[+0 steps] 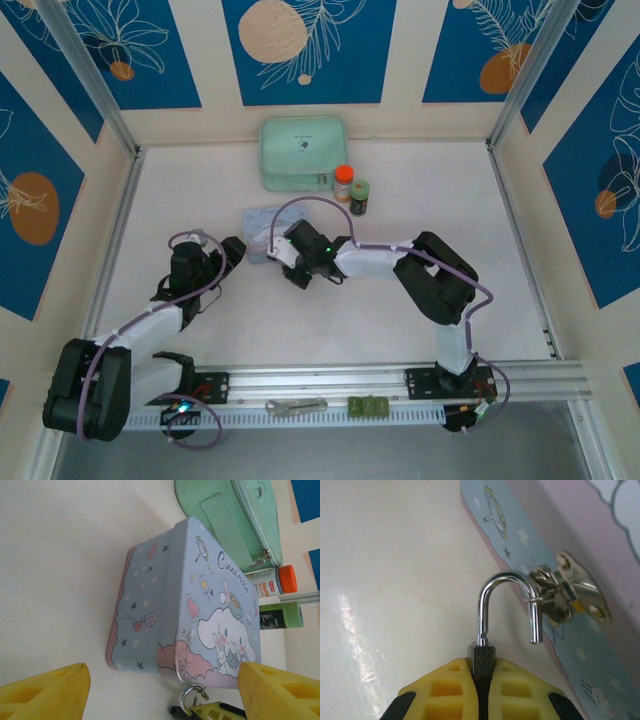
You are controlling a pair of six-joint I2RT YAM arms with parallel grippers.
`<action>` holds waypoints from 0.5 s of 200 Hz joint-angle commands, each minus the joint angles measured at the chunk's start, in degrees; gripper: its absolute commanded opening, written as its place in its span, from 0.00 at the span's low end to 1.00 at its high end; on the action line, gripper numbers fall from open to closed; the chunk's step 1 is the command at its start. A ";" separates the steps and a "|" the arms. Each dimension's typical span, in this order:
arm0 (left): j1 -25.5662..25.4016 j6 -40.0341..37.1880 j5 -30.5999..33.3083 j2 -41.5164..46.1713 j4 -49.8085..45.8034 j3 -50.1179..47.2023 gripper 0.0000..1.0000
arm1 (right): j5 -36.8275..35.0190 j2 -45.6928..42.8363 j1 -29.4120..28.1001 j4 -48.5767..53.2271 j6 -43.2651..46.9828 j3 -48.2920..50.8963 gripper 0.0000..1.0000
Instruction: Unlock the padlock with the key
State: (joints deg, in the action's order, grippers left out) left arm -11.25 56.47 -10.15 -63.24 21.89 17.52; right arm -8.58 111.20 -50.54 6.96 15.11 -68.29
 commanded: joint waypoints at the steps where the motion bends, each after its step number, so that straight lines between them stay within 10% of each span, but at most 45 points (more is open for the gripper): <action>1: 0.98 -1.14 -1.36 -0.18 1.49 1.20 0.76 | 3.13 1.08 0.47 1.54 2.56 -2.35 0.00; 100: 1.01 -1.02 -1.67 1.92 -0.13 0.67 0.76 | 6.48 6.02 1.77 5.69 7.84 -10.34 0.00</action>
State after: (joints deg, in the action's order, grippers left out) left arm -11.09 56.47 -10.61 -62.98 21.89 17.52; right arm -6.37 115.90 -49.78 10.37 20.56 -75.00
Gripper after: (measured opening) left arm 0.760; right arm 0.071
